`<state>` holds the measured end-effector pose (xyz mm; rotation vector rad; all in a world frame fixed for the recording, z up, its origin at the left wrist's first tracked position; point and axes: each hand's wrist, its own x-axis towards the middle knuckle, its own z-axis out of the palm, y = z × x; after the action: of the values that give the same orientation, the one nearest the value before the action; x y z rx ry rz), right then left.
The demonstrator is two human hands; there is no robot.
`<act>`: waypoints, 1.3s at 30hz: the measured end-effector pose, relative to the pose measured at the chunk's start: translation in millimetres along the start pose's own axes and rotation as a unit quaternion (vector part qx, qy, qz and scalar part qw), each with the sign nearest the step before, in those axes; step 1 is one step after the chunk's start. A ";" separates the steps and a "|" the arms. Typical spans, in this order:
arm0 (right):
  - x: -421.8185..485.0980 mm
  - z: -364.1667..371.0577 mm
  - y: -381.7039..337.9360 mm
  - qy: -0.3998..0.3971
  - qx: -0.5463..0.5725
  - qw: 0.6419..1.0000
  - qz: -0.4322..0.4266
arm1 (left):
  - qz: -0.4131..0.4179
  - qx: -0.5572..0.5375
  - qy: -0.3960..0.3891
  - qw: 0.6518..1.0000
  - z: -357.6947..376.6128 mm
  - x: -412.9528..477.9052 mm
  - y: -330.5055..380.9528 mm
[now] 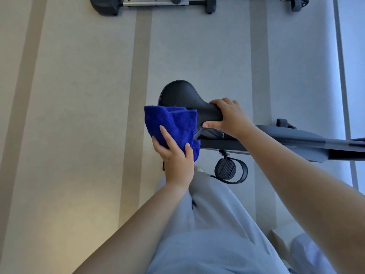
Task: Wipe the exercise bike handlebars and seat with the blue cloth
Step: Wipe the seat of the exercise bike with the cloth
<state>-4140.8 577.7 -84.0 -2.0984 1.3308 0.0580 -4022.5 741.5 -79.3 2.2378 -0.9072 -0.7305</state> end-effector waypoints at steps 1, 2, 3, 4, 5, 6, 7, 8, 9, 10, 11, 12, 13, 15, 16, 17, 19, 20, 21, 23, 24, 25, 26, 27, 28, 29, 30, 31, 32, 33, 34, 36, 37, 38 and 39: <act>0.1 -0.2 0.4 0.000 0.000 1.000 0.000 | 0.018 0.015 0.002 1.000 -3.1 3.9 -5.2; 0.0 -0.4 0.6 -0.002 0.001 1.000 0.000 | 0.038 0.032 -0.002 0.999 -6.2 7.8 -9.3; -0.2 -0.6 0.7 -0.002 0.000 1.000 0.000 | 0.060 0.053 -0.008 0.997 -9.1 11.7 -12.3; -0.1 -0.5 1.0 -0.002 -0.001 1.000 0.000 | 0.083 0.076 -0.014 0.994 -11.6 15.5 -14.3; 0.3 -0.4 1.2 -0.002 -0.002 1.000 -0.001 | 0.103 0.102 -0.018 0.989 -13.5 19.1 -15.5; 0.5 -0.5 1.4 -0.002 -0.004 1.000 -0.002 | 0.119 0.129 -0.021 0.984 -14.7 22.5 -16.0; 0.7 -0.6 1.7 -0.002 -0.005 1.000 -0.001 | 0.130 0.152 -0.025 0.979 -15.2 25.3 -15.8; 0.9 -0.6 2.2 -0.001 -0.006 1.000 -0.001 | 0.139 0.174 -0.026 0.975 -15.7 28.1 -14.6; 0.8 -0.6 2.4 0.002 -0.006 1.000 -0.002 | 0.148 0.198 -0.026 0.969 -15.9 30.9 -13.3; 0.6 -0.4 2.7 0.005 -0.006 1.000 -0.004 | 0.162 0.228 -0.026 0.960 -16.6 33.8 -12.0; 0.3 -0.3 2.5 0.008 -0.004 1.000 -0.006 | 0.180 0.264 -0.027 0.947 -18.1 37.2 -10.5; 0.2 -0.1 2.5 0.010 -0.002 1.000 -0.007 | 0.199 0.300 -0.029 0.932 -19.9 40.8 -9.0; -0.2 0.0 2.2 0.010 0.002 1.000 -0.008 | 0.217 0.330 -0.032 0.918 -21.8 43.9 -7.9; -1.1 0.1 2.0 0.012 0.007 1.000 -0.008 | 0.234 0.365 -0.032 0.901 -23.5 46.8 -5.9; -1.4 -0.2 1.9 0.014 0.008 1.000 -0.008 | 0.231 0.374 -0.029 0.898 -22.9 47.6 -4.0; -1.7 -0.4 1.7 0.015 0.008 1.000 -0.008 | 0.221 0.380 -0.026 0.898 -21.5 47.8 -1.0; -2.1 0.4 1.2 0.018 0.009 1.000 -0.008 | 0.192 0.396 -0.019 0.898 -18.7 48.1 6.9; -1.8 1.2 1.4 0.022 0.011 1.000 -0.008 | 0.179 0.405 -0.017 0.897 -17.4 48.6 10.6; -1.8 1.9 1.6 0.027 0.013 1.000 -0.007 | 0.168 0.412 -0.017 0.895 -16.3 49.4 13.3; -2.1 3.2 2.4 0.034 0.018 0.999 -0.005 | 0.155 0.420 -0.024 0.894 -14.8 50.9 16.7; -2.3 3.7 2.5 0.037 0.019 0.999 -0.006 | 0.149 0.422 -0.030 0.894 -14.0 51.9 18.4; -2.6 3.8 2.3 0.041 0.019 0.999 -0.007 | 0.142 0.422 -0.037 0.895 -13.1 53.3 21.4; -3.1 4.0 1.8 0.043 0.019 0.999 -0.008 | 0.132 0.422 -0.045 0.896 -12.0 55.0 25.6; -3.6 4.2 1.2 0.044 0.019 0.999 -0.008 | 0.121 0.420 -0.053 0.898 -10.6 57.1 30.1; -3.8 4.7 1.0 0.044 0.019 0.999 -0.007 | 0.112 0.418 -0.058 0.900 -9.2 59.2 34.3; -3.7 5.0 0.9 0.044 0.018 0.999 -0.007 | 0.106 0.418 -0.060 0.900 -8.1 60.8 37.5; -3.3 5.5 1.0 0.042 0.018 0.999 -0.006 | 0.103 0.418 -0.061 0.900 -7.6 61.4 39.4; -3.1 5.6 1.0 0.041 0.018 0.999 -0.005 | 0.101 0.420 -0.061 0.900 -7.5 61.4 40.1; -2.9 5.6 1.1 0.041 0.018 0.999 -0.004 | 0.100 0.422 -0.062 0.899 -7.9 61.1 40.5; -2.8 5.4 1.1 0.041 0.019 0.999 -0.004 | 0.098 0.424 -0.064 0.898 -8.2 61.0 40.9; -2.8 5.5 0.9 0.041 0.019 0.999 -0.003 | 0.096 0.425 -0.066 0.898 -8.6 61.2 41.7; -3.1 5.6 1.0 0.039 0.020 0.999 0.000 | 0.089 0.420 -0.070 0.901 -9.6 64.8 45.3; -3.3 5.6 1.1 0.039 0.021 0.999 0.000 | 0.085 0.412 -0.071 0.904 -10.0 69.0 47.9; -3.6 5.8 1.2 0.040 0.021 0.999 0.000 | 0.081 0.403 -0.073 0.909 -10.4 75.7 51.1; -3.8 5.9 1.2 0.042 0.020 0.999 -0.001 | 0.076 0.394 -0.076 0.913 -10.7 84.9 55.3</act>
<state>-4141.8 583.6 -87.9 -2.0879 1.3671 -0.0572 -3986.0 649.5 -55.1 2.7590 -1.6630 -0.5139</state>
